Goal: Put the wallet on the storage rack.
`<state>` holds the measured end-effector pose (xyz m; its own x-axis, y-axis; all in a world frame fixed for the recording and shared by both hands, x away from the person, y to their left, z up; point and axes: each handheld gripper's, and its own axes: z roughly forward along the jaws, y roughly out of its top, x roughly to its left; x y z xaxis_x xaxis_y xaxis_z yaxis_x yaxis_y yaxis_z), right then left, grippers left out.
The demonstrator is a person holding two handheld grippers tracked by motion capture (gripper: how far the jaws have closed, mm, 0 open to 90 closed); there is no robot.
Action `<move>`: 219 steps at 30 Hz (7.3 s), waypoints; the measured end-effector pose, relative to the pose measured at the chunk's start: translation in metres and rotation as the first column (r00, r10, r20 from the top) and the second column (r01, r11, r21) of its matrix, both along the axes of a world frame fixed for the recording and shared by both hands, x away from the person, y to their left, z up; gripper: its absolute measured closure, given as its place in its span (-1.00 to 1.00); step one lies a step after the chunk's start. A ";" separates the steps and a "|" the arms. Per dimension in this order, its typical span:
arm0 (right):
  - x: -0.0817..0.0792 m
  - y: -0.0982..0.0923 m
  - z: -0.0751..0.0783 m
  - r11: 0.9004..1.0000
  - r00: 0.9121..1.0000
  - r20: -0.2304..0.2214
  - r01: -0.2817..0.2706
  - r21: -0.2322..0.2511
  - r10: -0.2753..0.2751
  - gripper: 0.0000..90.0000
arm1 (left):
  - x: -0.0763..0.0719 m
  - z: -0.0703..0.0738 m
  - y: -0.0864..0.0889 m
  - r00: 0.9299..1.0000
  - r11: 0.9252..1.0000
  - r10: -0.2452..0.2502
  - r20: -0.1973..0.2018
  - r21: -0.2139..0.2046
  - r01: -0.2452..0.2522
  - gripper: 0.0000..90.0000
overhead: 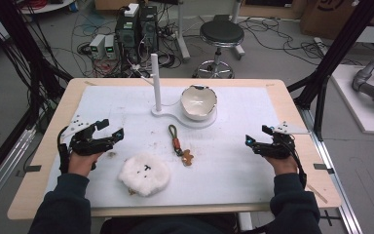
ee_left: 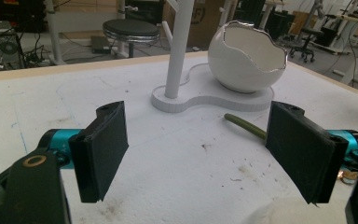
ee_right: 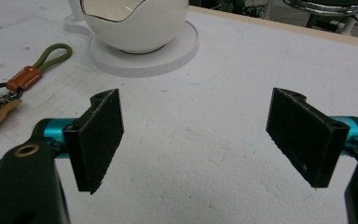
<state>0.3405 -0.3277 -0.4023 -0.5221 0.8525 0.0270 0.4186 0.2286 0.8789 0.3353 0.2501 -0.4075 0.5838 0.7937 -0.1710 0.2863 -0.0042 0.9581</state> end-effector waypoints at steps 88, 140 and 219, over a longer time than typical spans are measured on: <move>-0.004 0.129 -0.007 0.863 0.873 -0.078 -0.456 0.218 0.481 -0.38 | -0.015 0.027 -0.095 0.964 0.965 -0.262 0.042 -0.021 0.263 0.81; 0.003 0.123 -0.009 0.789 0.820 -0.065 -0.521 0.326 0.568 0.14 | -0.015 0.015 -0.101 0.897 0.897 -0.443 0.008 0.001 0.443 0.86; 0.134 0.131 0.122 0.843 0.920 0.072 -0.320 -0.433 0.386 0.71 | 0.012 -0.006 -0.006 0.997 0.998 0.054 -0.049 -0.024 -0.055 -0.57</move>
<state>0.4748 -0.1965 -0.2799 -0.7590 0.5272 -0.3820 0.1122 0.6839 0.7209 0.3474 0.2439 -0.4136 0.5302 0.8193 -0.2182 0.3316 0.0365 0.9427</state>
